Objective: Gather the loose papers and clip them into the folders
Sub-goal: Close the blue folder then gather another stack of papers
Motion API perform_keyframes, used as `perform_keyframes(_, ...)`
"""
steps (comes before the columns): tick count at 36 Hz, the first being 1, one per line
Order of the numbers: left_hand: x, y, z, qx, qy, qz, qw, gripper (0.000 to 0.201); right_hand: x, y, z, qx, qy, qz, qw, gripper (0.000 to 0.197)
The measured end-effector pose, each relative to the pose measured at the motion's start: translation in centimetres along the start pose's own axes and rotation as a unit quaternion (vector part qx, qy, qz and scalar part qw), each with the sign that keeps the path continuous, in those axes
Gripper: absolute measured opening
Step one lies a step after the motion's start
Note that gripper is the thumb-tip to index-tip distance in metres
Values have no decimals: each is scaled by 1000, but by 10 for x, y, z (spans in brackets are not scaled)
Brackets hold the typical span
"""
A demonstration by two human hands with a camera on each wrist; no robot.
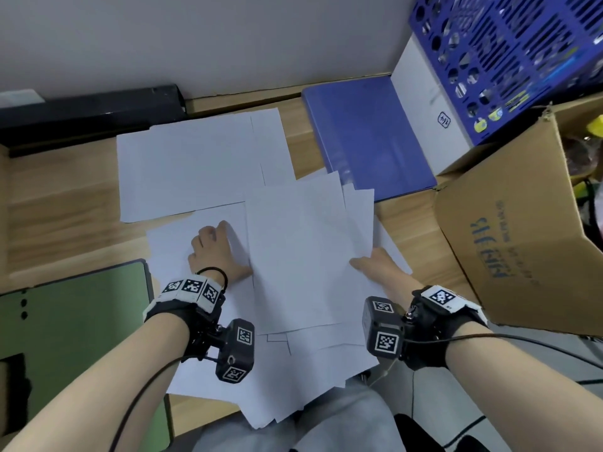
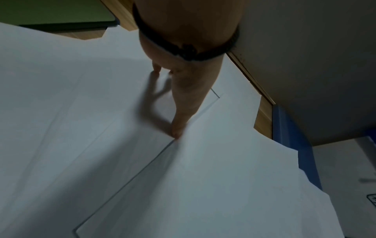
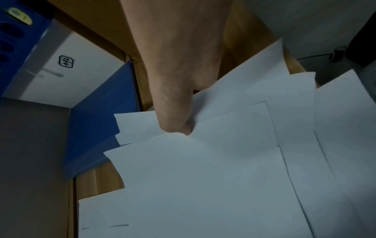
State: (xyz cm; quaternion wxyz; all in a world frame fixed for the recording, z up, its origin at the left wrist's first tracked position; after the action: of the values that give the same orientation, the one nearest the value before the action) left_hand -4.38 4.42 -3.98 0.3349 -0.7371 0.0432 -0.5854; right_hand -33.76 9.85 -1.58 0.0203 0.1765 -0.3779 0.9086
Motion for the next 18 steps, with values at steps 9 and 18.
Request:
perform_keyframes(9, 2, 4, 13, 24, 2, 49, 999, 86, -14, -3, -8, 23, 17, 23, 999, 42)
perform_keyframes(18, 11, -1, 26, -41, -110, 151, 982, 58, -18, -16, 7, 62, 81, 29, 994, 50)
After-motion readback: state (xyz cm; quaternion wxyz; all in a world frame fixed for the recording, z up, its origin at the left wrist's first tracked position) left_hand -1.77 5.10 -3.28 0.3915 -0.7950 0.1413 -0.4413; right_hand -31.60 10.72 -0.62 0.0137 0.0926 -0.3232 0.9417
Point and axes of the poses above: each hand's wrist, its own y-axis towards the middle knuckle, its own x-axis out of the back of the hand, z = x × y, the point moved 4 cm from there along y, towards the middle knuckle, and after that the axes turned 12 degrees about x, right-handed, at the moved point
